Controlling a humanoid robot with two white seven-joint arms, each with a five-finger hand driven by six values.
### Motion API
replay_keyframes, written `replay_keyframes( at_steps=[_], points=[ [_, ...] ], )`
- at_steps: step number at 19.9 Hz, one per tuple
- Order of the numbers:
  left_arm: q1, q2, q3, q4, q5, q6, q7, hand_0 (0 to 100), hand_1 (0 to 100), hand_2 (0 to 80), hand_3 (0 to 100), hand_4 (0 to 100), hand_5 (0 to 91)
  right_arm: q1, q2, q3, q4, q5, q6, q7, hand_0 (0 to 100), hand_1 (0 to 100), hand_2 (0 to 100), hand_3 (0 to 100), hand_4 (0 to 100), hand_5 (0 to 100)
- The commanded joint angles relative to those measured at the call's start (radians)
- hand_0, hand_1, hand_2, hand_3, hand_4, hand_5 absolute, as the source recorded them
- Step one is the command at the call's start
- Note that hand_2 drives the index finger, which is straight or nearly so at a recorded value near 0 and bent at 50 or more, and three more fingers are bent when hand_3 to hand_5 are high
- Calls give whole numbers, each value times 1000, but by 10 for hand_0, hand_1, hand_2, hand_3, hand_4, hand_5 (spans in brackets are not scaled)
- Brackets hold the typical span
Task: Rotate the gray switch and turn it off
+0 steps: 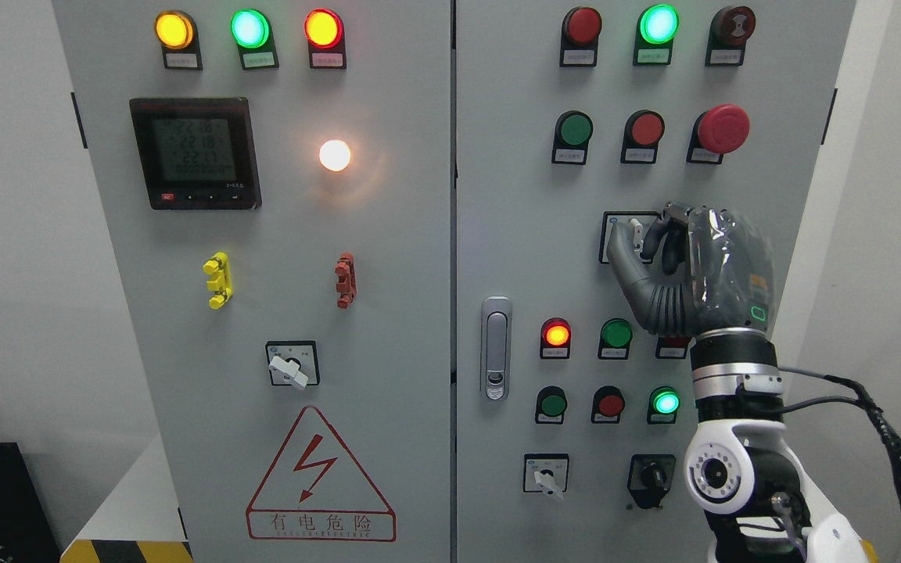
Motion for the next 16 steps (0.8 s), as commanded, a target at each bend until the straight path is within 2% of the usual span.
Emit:
replay_keyframes(
  at_steps=[1,5,8,9,11,13,14,15,16],
  points=[
    [1,0,32,23,-8,1,-1,120,389,0,0,0,0,4,-18,-10,-20,0,0,-15,511,358,724,999,893,1000],
    [0,0,31,23,-8,1,-1,120,389,0,0,0,0,8,-21,-19,-58,0,-1,-18,506,364,718,995,891,1000],
    [0,0,31,23,-8,1,1,120,389,0,0,0,0,33,-30,-26,-102,0,-7,-47,505,368,709,992,888,1000],
    [0,0,32,23,-8,1,-1,120,389,0,0,0,0,47,-36,-27,-116,-1,-15,-61,504,369,705,990,886,1000],
    [0,0,32,23,-8,1,1,120,389,0,0,0,0,77,-34,-42,-145,-1,-73,-87,508,370,667,984,869,998],
    [0,0,31,23,-8,1,-1,120,389,0,0,0,0,120,-34,-52,-183,-3,-121,-106,509,375,633,937,827,949],
    [0,0,32,23,-8,1,-1,120,389,0,0,0,0,143,-34,-53,-200,-3,-141,-115,507,377,606,899,812,871],
    [1,0,32,23,-8,1,-1,120,389,0,0,0,0,165,-33,-68,-214,-3,-174,-126,507,377,596,890,797,844],
    [0,0,32,23,-8,1,-1,120,389,0,0,0,0,185,-30,-82,-227,-4,-219,-129,509,375,555,845,722,745]
  ],
)
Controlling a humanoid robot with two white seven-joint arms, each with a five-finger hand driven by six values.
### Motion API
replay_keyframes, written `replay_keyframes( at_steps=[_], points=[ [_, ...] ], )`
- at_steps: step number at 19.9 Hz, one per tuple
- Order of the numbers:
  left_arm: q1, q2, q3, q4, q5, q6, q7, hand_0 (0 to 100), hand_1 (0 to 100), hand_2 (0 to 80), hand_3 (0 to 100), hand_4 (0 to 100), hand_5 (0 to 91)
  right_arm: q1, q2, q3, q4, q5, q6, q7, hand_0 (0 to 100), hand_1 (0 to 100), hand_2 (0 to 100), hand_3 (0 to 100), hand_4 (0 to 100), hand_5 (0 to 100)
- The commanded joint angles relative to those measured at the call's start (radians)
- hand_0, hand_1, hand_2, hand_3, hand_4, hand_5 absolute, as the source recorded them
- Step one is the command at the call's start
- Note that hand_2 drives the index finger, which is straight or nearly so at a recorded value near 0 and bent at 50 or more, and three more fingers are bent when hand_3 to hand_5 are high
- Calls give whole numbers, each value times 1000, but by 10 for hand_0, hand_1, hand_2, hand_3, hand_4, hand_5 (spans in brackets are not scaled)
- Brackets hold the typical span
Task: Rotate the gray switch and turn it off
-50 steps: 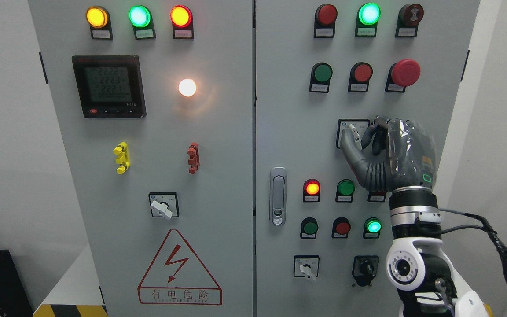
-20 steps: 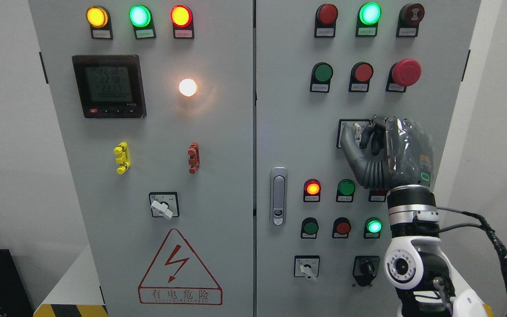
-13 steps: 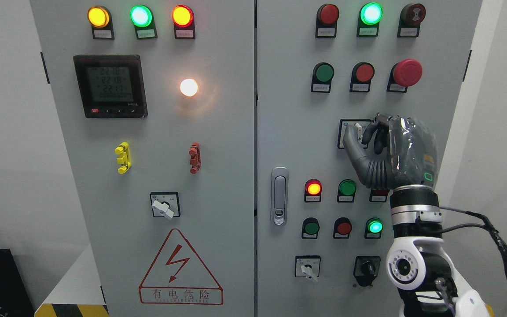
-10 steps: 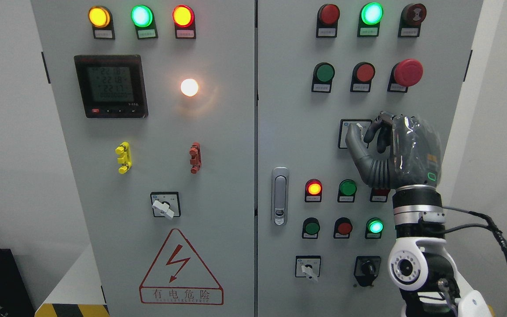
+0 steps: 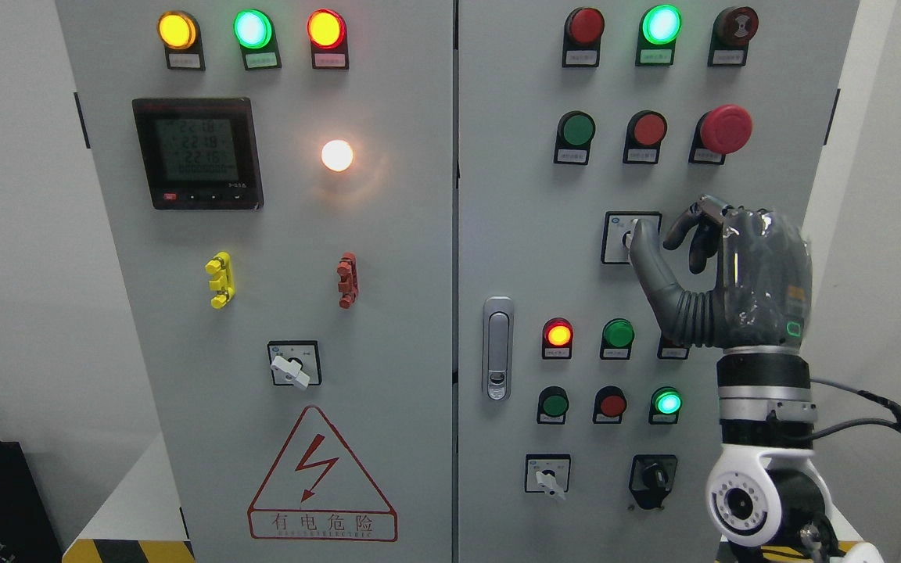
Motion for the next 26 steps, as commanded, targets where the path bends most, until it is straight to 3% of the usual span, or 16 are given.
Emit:
replay_keyframes(
  at_steps=[1,2,3,4,5,7,8,10,13,26],
  points=[
    [1,0,32,23,-8,0,-1,120,389,0,0,0,0,112,-5,-60,-136,-3,-124,-21,514,367,498,772,653,655],
    [0,0,32,23,-8,0,-1,120,389,0,0,0,0,134,-4,-66,-150,-3,-154,-20,518,360,492,756,639,649],
    [0,0,32,23,-8,0,-1,120,389,0,0,0,0,157,-5,-68,-164,-3,-171,-18,521,346,399,584,464,455],
    [1,0,32,23,-8,0,1,120,389,0,0,0,0,174,-5,-71,-173,-3,-180,-16,515,331,345,482,353,330],
    [0,0,32,23,-8,-1,-1,120,389,0,0,0,0,181,-5,-74,-176,-3,-186,-15,511,328,325,446,307,281],
    [0,0,32,23,-8,0,-1,120,389,0,0,0,0,198,-10,-91,-178,-4,-195,-10,487,325,189,203,60,28],
    [0,0,32,23,-8,0,-1,120,389,0,0,0,0,206,-10,-100,-179,-4,-214,-9,481,321,169,175,30,6],
    [0,0,32,23,-8,0,-1,120,389,0,0,0,0,212,-11,-120,-179,-4,-235,-7,252,266,58,5,0,0],
    [0,0,32,23,-8,0,-1,120,389,0,0,0,0,221,-14,-129,-182,-4,-238,-4,173,282,0,0,0,0],
    [0,0,32,23,-8,0,1,120,389,0,0,0,0,243,-14,-137,-184,-3,-249,-3,120,327,0,0,0,0]
  ],
)
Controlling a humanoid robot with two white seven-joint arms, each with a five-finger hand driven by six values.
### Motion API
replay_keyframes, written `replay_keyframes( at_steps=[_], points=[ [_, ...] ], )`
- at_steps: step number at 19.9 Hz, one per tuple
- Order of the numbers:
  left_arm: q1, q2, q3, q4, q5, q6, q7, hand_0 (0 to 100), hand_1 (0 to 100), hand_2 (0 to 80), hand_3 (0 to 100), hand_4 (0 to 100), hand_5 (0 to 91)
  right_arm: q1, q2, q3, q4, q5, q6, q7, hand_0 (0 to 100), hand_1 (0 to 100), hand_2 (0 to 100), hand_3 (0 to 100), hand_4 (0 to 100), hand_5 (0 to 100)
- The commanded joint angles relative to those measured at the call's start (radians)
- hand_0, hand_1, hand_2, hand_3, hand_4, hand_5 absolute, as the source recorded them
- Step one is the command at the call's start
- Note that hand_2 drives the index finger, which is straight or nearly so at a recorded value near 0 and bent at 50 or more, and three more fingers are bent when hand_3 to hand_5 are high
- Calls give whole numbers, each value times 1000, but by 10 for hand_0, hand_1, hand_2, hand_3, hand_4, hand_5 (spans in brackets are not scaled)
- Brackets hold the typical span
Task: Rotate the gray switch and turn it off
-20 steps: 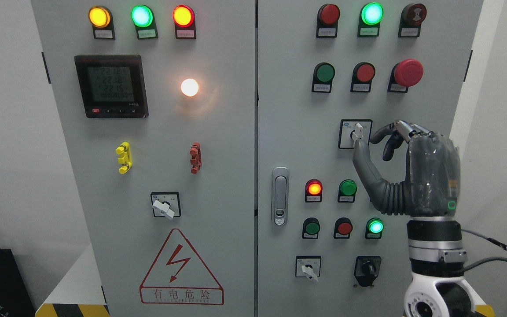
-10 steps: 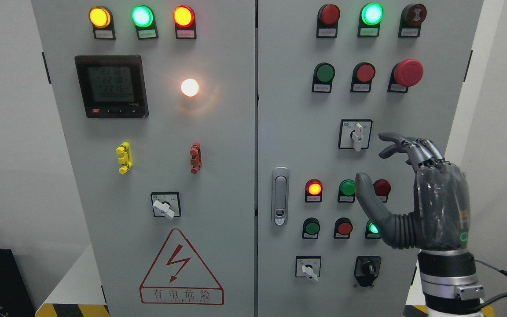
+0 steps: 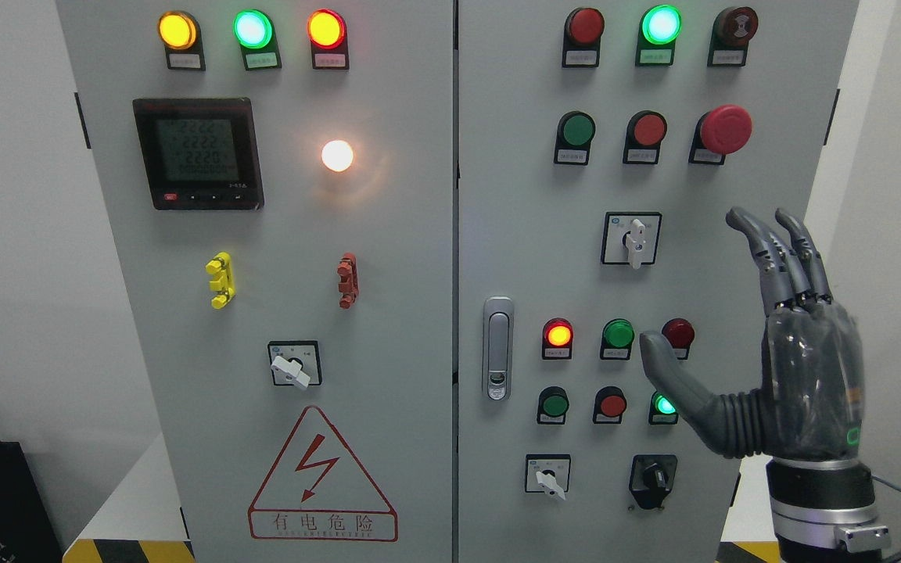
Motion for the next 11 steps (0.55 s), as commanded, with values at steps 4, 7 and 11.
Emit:
replay_keyframes(
  at_steps=[4,7,11],
  points=[
    [1,0,32,23,-8,0,-1,120,389,0,0,0,0,30,0,-19,-24,0,0,-1,128,330,0,0,0,0],
    [0,0,32,23,-8,0,-1,120,389,0,0,0,0,42,0,-19,-27,0,0,-1,135,340,2,7,0,0],
    [1,0,32,23,-8,0,-1,120,389,0,0,0,0,42,0,-17,-27,0,0,-1,148,347,6,16,0,0]
  ],
)
